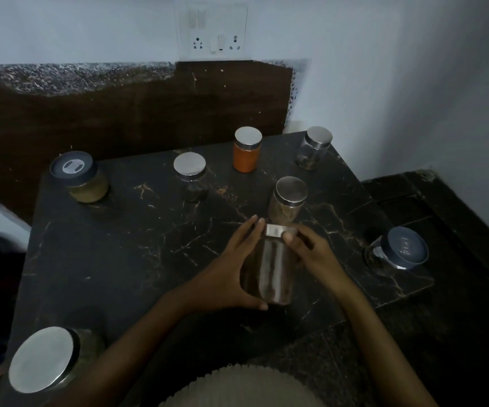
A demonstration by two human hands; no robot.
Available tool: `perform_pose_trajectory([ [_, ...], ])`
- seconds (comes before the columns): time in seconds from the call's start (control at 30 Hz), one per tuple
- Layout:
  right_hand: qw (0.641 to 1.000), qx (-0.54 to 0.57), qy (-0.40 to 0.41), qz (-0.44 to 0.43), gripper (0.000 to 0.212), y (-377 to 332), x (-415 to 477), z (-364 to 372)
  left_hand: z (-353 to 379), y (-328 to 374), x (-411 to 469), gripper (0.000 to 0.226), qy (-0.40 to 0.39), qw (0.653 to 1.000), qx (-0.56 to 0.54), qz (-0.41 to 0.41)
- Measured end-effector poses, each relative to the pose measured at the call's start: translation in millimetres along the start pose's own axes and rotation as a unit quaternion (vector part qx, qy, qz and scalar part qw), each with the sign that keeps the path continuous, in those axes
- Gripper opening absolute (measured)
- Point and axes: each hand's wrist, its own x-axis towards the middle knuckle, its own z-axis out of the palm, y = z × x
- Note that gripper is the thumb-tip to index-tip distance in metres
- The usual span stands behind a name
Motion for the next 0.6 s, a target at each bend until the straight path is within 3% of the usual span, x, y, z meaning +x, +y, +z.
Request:
perform_pose_trajectory([
  [0.27, 0.996, 0.064, 0.045, 0.051, 0.024, -10, 11, 5, -10, 5, 1, 0.123, 0.012, 0.999, -0.034, -0.011],
  [0.43, 0.995, 0.073, -0.026, 0.07, 0.021, -11, 8, 0, -18, 4, 0, 0.121, 0.014, 1.0, -0.028, -0.004],
  [0.47, 0.993, 0.081, -0.058, 0.068, 0.028, -12, 6, -4, -20, 4, 0, 0.121, 0.014, 0.999, -0.029, -0.007],
  [0.6, 0.968, 0.042, -0.243, 0.051, 0.114, -11, 3, -25, -25, 1, -2, 0.122, 0.022, 0.998, -0.047, -0.019],
])
